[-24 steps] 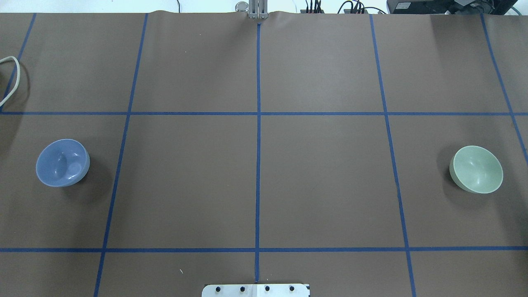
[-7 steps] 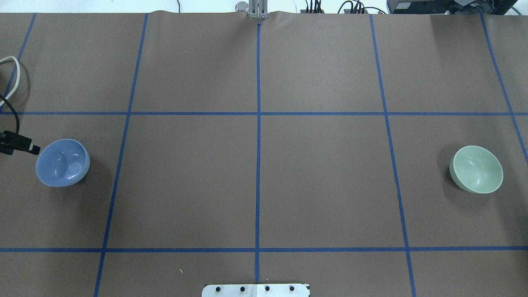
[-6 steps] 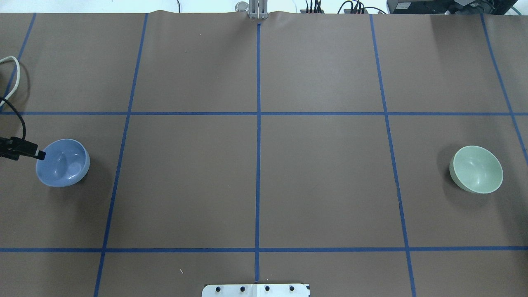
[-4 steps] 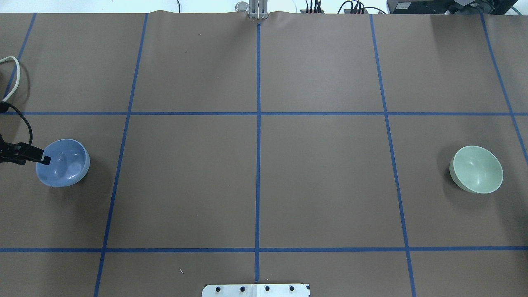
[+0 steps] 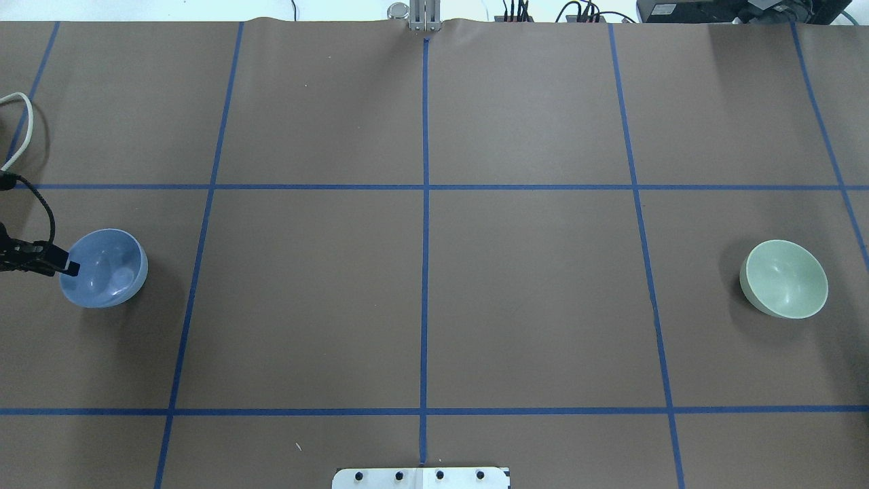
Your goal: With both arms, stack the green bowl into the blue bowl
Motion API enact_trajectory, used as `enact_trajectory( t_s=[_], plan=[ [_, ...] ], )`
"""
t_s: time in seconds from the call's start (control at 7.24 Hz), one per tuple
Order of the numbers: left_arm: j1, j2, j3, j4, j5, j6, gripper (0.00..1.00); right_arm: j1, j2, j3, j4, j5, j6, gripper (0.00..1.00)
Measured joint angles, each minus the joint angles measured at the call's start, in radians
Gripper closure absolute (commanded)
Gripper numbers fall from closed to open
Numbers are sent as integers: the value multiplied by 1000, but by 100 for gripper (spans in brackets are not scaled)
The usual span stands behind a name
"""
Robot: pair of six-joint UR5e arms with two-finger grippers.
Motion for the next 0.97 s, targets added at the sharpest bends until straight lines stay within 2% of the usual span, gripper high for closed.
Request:
enact_trajectory(
  t_s=[0.14,0.55,0.83,0.97],
  plan=[
    [2,-3,3,0,0,-1,54,-4,0,0,0,-1,0,0],
    [4,-17,20,-2,0,-10,81,-11,0,-1,0,-1,1,0],
    [5,-25,22,-20,5,-76,90,-18,2,-1,0,-1,1,0],
    [7,-30,22,-32,7,-113,90,-21,4,-2,0,-2,1,0]
  ],
)
